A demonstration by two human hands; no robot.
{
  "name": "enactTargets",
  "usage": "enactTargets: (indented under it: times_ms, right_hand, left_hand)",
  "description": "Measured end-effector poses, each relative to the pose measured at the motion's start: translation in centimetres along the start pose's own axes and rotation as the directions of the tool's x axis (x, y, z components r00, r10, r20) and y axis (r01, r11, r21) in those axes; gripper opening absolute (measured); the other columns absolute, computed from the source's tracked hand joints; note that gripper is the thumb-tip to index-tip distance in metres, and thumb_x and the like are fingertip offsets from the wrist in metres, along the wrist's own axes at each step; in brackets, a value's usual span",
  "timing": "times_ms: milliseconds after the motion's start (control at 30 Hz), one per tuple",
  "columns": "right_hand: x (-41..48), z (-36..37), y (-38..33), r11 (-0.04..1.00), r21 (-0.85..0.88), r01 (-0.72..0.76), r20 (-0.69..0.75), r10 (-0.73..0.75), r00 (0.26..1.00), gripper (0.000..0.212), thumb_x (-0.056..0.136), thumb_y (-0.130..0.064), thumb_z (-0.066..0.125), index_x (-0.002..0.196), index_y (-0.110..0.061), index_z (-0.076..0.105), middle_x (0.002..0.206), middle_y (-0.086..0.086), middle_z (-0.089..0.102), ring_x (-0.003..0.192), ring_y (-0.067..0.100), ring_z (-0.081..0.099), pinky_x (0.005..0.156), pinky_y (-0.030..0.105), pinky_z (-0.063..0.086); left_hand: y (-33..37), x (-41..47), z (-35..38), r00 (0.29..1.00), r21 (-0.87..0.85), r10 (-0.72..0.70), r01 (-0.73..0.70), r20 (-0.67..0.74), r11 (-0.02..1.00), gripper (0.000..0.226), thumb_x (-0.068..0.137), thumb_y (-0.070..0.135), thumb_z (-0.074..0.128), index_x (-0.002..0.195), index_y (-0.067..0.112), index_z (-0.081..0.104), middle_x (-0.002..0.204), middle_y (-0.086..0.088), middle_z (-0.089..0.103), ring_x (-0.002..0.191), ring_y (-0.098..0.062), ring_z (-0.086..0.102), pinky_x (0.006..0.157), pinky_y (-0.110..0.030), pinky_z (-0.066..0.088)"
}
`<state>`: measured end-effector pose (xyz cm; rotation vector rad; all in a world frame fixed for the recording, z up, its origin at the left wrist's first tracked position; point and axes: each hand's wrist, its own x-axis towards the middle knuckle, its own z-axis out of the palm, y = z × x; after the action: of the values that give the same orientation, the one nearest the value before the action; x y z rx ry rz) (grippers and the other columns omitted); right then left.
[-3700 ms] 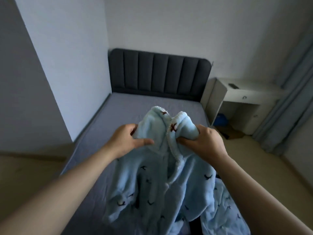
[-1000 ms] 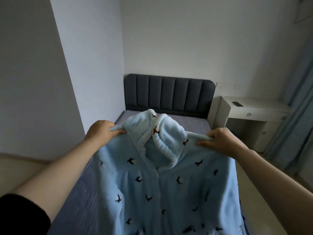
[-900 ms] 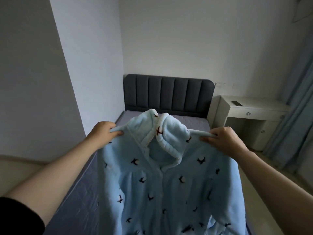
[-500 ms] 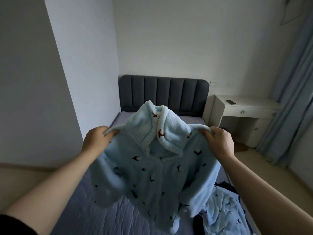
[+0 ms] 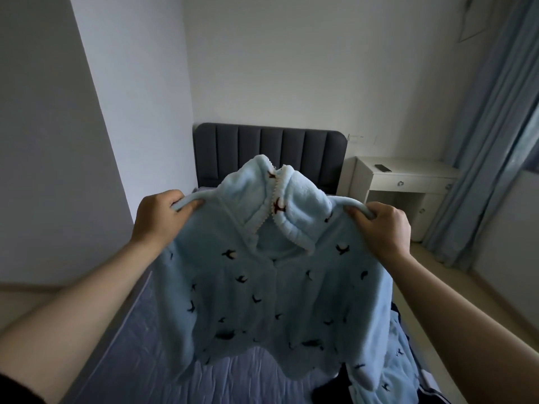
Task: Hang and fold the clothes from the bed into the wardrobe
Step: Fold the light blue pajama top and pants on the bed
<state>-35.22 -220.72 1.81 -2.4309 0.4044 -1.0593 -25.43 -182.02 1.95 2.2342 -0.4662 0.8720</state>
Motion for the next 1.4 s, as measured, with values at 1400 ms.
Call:
enactTargets:
  times_ms: [1400]
  right_hand:
    - [-9.4, 4.3, 1.3, 0.994, -0.097, -0.047, 0.165, 0.062, 0.984, 0.045, 0.081, -0.044, 0.072, 0.049, -0.019, 0.051, 0.046, -0.003, 0.047, 0.048, 0.015, 0.044, 0.046, 0.026, 0.029]
  left_hand:
    - [-7.2, -6.8, 1.4, 0.967, -0.114, -0.081, 0.111, 0.242, 0.987, 0.052, 0.078, 0.037, 0.076, 0.049, 0.01, 0.042, 0.041, 0.003, 0.048, 0.044, -0.023, 0.054, 0.045, -0.036, 0.036]
